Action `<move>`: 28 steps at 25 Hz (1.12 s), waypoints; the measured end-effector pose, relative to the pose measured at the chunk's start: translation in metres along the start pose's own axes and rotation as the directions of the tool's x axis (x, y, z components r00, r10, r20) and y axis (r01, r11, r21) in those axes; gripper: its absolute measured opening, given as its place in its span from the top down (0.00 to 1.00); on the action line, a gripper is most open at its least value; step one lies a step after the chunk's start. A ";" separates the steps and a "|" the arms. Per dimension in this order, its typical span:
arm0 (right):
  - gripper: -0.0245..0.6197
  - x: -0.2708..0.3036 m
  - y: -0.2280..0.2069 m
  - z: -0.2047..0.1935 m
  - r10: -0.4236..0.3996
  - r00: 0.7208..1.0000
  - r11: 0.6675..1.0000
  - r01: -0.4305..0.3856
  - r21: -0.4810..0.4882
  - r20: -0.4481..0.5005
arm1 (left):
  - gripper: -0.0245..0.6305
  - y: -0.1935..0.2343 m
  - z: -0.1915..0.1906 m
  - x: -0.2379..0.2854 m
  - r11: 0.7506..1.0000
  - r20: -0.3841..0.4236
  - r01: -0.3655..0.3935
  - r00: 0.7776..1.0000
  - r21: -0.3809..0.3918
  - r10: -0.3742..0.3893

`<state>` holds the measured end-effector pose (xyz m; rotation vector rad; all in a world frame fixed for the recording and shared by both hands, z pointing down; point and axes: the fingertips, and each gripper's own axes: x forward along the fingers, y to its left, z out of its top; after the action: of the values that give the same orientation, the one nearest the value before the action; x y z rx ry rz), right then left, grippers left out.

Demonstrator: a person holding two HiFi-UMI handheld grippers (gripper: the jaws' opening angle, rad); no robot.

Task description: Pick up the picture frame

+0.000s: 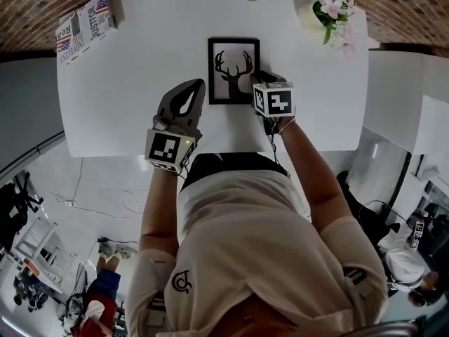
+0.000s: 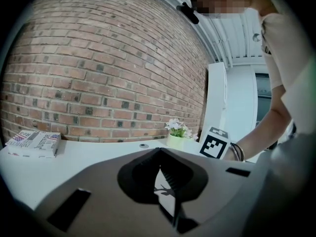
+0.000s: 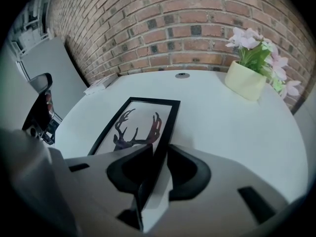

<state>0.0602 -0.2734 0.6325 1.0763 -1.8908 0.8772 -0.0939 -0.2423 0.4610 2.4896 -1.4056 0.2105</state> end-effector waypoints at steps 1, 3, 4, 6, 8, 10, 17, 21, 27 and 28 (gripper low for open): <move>0.80 -0.003 0.001 -0.005 -0.008 1.000 1.000 0.008 0.000 -0.004 | 0.94 -0.001 0.001 -0.003 1.000 0.003 0.000 1.000 0.002 0.000; 0.80 -0.008 0.002 -0.014 -0.029 0.999 1.000 0.029 0.002 -0.011 | 0.94 -0.004 0.000 -0.010 1.000 0.007 0.005 1.000 0.004 -0.005; 0.80 -0.010 0.003 -0.018 -0.036 0.999 0.999 0.036 0.003 -0.012 | 0.94 -0.006 -0.001 -0.014 1.000 0.008 0.010 1.000 0.005 -0.010; 0.80 -0.013 0.008 -0.028 -0.043 0.999 0.999 0.043 0.004 -0.013 | 0.94 -0.010 -0.006 -0.022 1.000 0.004 0.018 1.000 0.006 -0.018; 0.80 -0.017 0.013 -0.038 -0.048 0.999 0.999 0.048 0.004 -0.012 | 0.94 -0.014 -0.011 -0.031 1.000 -0.003 0.023 1.000 0.008 -0.023; 0.80 -0.022 0.017 -0.048 -0.057 0.998 0.998 0.057 0.009 -0.014 | 0.94 -0.018 -0.016 -0.041 1.000 -0.009 0.024 1.000 0.005 -0.024; 0.80 -0.050 0.038 -0.095 -0.104 0.994 0.994 0.105 0.026 -0.022 | 0.94 -0.042 -0.027 -0.086 1.000 -0.022 0.026 0.999 0.005 -0.025; 0.80 -0.050 0.043 -0.108 -0.110 0.993 0.993 0.111 0.030 -0.032 | 0.94 -0.047 -0.036 -0.093 1.000 -0.037 0.028 0.999 0.010 -0.028; 0.80 -0.060 0.054 -0.132 -0.119 0.992 0.992 0.120 0.029 -0.038 | 0.94 -0.056 -0.045 -0.117 1.000 -0.052 0.021 0.998 0.011 -0.020; 0.80 -0.062 0.055 -0.134 -0.120 0.992 0.992 0.122 0.029 -0.038 | 0.94 -0.057 -0.047 -0.121 1.000 -0.056 0.018 0.998 0.010 -0.018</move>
<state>0.0700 -0.1157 0.6308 1.1736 -1.7676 0.8544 -0.1069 -0.1011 0.4651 2.4836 -1.3626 0.2827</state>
